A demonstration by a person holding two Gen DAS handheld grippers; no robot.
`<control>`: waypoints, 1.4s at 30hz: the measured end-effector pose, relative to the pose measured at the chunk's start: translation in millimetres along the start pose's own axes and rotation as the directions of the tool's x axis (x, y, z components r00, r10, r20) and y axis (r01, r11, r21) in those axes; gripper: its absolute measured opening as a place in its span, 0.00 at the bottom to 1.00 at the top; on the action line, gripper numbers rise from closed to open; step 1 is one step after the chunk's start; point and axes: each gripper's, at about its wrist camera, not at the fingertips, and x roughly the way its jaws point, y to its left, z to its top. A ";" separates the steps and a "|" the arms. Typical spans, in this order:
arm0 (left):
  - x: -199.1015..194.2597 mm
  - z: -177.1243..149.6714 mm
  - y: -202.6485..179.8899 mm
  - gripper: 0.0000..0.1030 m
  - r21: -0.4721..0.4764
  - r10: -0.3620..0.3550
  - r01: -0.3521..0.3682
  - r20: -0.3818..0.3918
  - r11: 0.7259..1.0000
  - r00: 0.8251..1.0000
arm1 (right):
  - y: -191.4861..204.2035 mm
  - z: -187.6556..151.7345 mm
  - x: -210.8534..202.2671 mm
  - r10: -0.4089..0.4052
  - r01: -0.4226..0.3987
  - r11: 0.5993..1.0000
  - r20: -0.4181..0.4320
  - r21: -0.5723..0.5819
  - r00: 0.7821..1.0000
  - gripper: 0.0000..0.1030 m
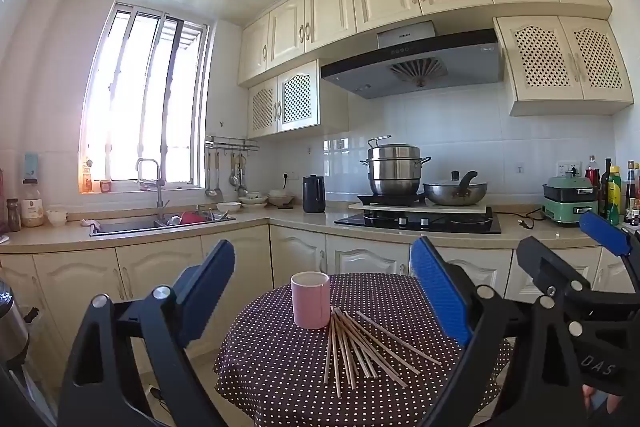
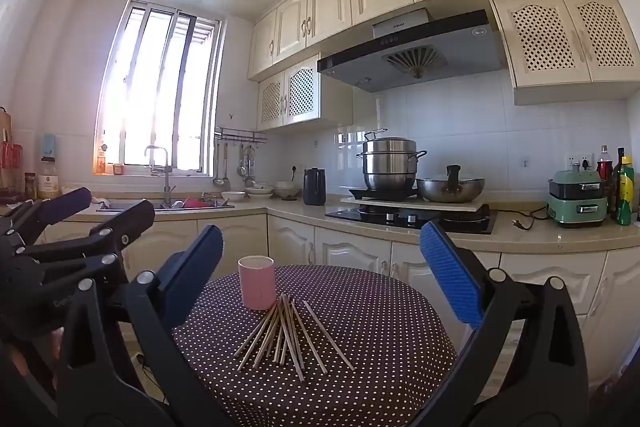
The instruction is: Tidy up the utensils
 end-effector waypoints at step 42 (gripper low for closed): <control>-4.6 -2.0 -2.6 0.86 -0.008 0.004 -0.004 0.008 1.000 1.000 | 0.1 -2.3 -3.1 -0.001 0.001 1.000 -0.003 0.005 1.000 0.94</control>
